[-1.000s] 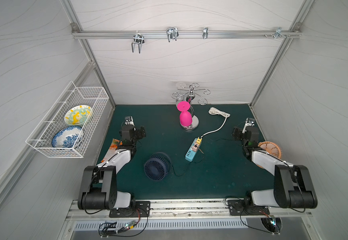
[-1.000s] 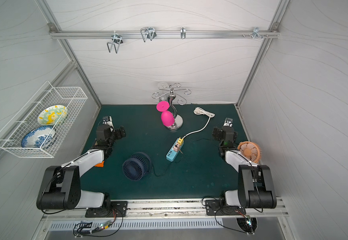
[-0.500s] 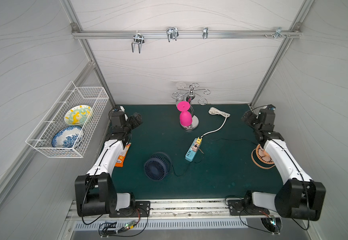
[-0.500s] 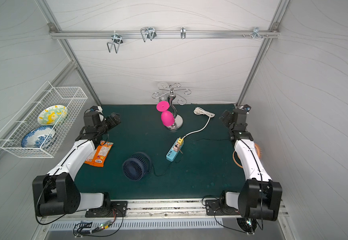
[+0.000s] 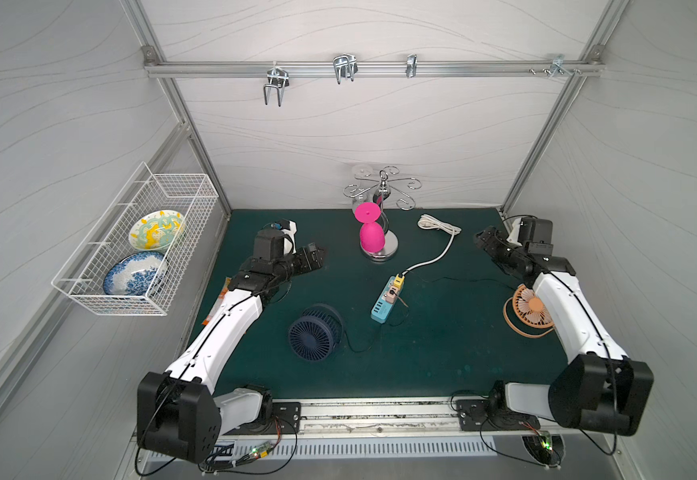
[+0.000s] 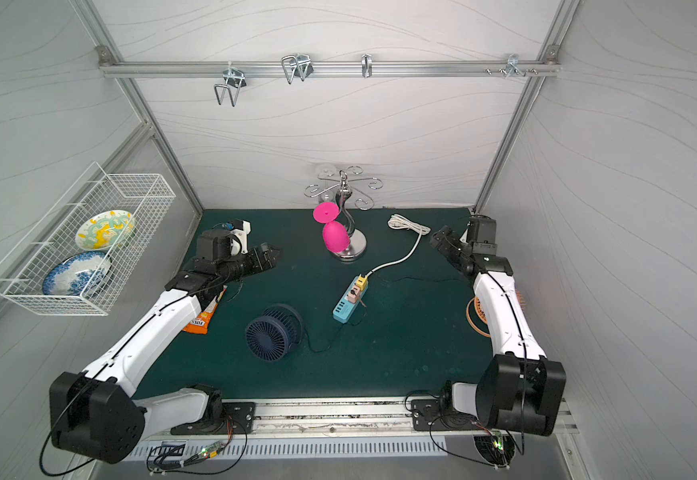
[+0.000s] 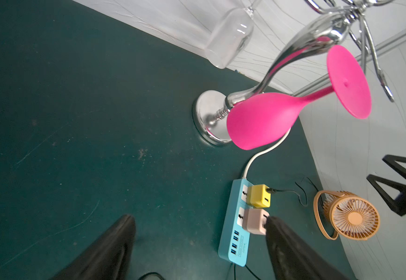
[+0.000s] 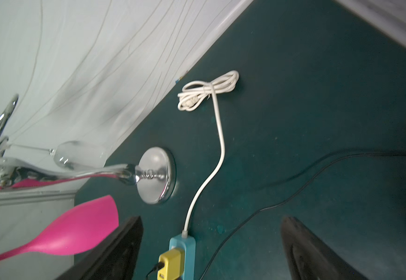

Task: Unplug the desk fan from the power strip
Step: Adjust the socket at the center of the board.

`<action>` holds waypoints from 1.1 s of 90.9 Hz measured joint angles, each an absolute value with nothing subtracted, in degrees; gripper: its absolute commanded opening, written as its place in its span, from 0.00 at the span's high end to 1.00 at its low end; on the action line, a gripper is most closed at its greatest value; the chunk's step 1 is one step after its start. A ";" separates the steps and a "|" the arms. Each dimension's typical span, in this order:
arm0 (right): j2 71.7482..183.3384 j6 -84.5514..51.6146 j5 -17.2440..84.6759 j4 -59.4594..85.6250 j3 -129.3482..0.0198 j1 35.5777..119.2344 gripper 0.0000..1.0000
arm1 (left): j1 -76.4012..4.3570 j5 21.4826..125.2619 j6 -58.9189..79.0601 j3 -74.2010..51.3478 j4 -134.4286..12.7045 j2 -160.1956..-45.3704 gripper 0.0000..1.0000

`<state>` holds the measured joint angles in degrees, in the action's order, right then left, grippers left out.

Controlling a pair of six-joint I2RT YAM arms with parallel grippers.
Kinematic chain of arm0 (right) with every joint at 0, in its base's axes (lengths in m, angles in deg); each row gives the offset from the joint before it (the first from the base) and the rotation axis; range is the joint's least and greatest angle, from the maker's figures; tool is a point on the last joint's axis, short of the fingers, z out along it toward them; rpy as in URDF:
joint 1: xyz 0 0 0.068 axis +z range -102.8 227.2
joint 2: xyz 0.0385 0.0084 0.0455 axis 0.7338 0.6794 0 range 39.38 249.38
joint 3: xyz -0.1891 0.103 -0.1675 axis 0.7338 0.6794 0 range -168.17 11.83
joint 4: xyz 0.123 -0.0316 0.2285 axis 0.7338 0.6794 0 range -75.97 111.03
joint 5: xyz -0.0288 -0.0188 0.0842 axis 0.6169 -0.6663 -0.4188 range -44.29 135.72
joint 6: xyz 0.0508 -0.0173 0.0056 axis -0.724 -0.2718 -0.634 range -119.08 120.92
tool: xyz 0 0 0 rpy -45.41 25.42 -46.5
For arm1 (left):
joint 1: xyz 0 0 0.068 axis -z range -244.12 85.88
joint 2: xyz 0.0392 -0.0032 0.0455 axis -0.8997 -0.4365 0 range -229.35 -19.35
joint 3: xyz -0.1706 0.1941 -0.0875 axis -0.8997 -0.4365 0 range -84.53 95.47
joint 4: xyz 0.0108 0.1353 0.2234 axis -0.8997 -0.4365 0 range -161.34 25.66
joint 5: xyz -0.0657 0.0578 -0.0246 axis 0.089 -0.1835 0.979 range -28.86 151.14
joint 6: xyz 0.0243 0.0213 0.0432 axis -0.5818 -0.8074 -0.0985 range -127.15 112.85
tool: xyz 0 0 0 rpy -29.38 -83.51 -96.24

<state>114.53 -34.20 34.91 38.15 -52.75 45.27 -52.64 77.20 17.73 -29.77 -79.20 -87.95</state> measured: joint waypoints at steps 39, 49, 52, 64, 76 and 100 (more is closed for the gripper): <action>112.57 -32.69 32.87 47.16 -51.74 61.27 0.11 | -33.69 70.27 14.41 -33.44 -81.47 -84.72 0.23; 112.28 -32.19 33.33 49.39 -51.72 63.76 0.12 | -28.79 68.04 14.04 -34.23 -80.42 -85.31 0.24; 112.28 -32.10 33.49 49.78 -51.59 64.55 0.12 | -27.46 67.41 14.06 -34.56 -79.98 -85.92 0.24; 112.28 -32.06 33.97 50.61 -50.28 67.19 0.12 | -22.78 64.85 14.17 -35.65 -78.61 -89.81 0.23; 112.28 -32.06 34.40 51.44 -49.38 67.87 0.12 | -19.89 62.97 14.02 -35.82 -78.12 -93.26 0.23; 112.28 -32.08 34.62 52.01 -49.34 68.18 0.12 | -18.52 61.35 14.13 -35.93 -75.31 -96.56 0.18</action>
<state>112.28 -32.08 34.62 52.01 -49.34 68.18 -18.52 61.35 14.13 -35.93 -75.31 -96.56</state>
